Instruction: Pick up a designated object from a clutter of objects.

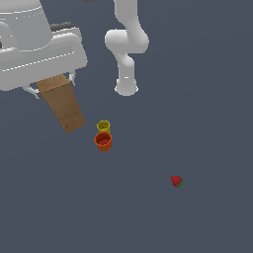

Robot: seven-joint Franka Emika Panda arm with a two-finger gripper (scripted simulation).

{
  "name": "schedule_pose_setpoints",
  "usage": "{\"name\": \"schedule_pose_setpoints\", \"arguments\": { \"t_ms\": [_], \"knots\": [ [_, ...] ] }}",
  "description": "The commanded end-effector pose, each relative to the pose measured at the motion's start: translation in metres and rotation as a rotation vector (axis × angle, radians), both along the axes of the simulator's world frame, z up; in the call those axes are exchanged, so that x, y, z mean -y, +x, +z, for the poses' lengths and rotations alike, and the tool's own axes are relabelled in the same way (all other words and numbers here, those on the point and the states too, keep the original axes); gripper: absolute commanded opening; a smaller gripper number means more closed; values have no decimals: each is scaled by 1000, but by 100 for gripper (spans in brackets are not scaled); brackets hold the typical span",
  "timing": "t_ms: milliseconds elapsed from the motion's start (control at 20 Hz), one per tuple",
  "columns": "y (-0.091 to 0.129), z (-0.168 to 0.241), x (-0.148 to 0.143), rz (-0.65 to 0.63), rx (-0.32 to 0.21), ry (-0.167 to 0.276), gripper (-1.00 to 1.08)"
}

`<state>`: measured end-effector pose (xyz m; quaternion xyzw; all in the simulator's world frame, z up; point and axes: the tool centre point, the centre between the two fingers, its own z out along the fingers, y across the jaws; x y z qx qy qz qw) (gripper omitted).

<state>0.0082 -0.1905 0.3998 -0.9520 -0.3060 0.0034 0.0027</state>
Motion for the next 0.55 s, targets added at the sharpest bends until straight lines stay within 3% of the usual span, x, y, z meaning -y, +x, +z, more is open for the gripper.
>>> {"name": "schedule_pose_setpoints", "arguments": {
  "t_ms": [0,500],
  "knots": [
    [1,15,9,2,8,-3,-100],
    [3,29,22,2,8,-3,-100]
  ]
}}
